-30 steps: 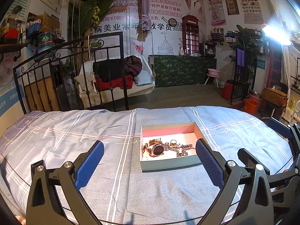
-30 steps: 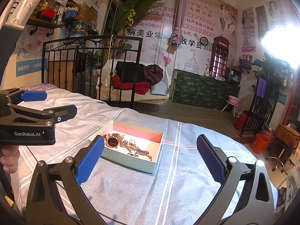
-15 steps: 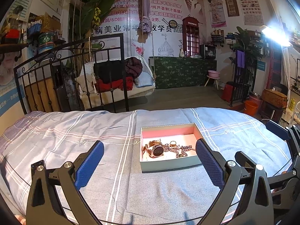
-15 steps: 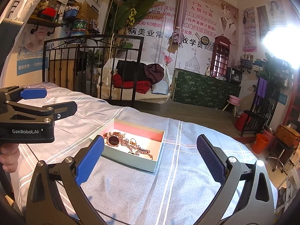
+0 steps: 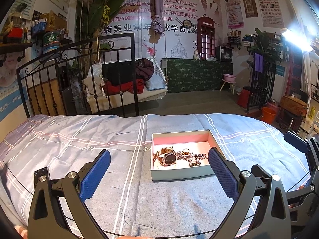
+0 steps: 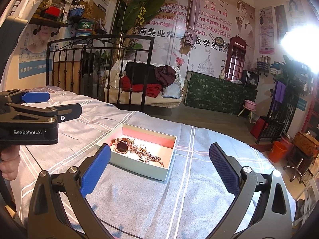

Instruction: Organize jewelry

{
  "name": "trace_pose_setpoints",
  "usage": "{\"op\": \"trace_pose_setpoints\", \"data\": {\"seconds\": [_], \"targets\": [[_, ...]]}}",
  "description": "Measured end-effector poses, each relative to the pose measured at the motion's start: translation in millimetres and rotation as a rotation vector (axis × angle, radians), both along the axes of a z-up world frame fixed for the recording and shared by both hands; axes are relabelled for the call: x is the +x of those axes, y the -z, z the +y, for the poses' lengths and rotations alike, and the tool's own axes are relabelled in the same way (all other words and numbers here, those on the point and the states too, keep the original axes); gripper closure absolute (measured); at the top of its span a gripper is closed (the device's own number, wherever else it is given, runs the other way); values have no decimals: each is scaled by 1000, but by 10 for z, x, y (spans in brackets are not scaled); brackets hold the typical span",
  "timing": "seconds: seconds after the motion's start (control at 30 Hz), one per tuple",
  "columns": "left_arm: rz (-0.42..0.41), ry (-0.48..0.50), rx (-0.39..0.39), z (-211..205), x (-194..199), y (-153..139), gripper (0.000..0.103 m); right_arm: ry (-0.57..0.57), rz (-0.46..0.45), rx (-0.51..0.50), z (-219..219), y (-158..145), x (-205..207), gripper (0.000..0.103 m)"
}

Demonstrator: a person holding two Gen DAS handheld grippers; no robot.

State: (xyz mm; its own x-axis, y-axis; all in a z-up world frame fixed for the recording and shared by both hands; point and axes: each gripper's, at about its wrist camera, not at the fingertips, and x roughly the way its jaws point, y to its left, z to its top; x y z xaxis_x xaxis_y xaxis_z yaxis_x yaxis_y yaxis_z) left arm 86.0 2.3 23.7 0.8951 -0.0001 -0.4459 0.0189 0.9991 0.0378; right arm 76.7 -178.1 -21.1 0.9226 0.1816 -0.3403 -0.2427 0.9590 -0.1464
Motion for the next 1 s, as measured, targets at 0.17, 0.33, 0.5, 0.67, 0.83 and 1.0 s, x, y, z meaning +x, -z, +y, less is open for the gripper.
{"op": "trace_pose_setpoints", "data": {"seconds": [0.17,0.33,0.5,0.67,0.83,1.0], "targets": [[4,3,-1,-4,4,10,6,-1,-1,-3,3,2,-7,6],[5,2,-2,-7,5,8,6,-3,0,-3,4,5,-10,6],[10,7,4,-14,1,21,6,-7,-1,-7,3,-3,-8,6],[20,23,-2,-14,8,36,6,-7,0,-7,4,-3,-8,6],[16,35,-26,2,-20,27,6,-7,0,-7,4,-3,-7,6],[17,2,-12,12,-11,30,6,-9,1,-10,9,-3,-11,6]]}}
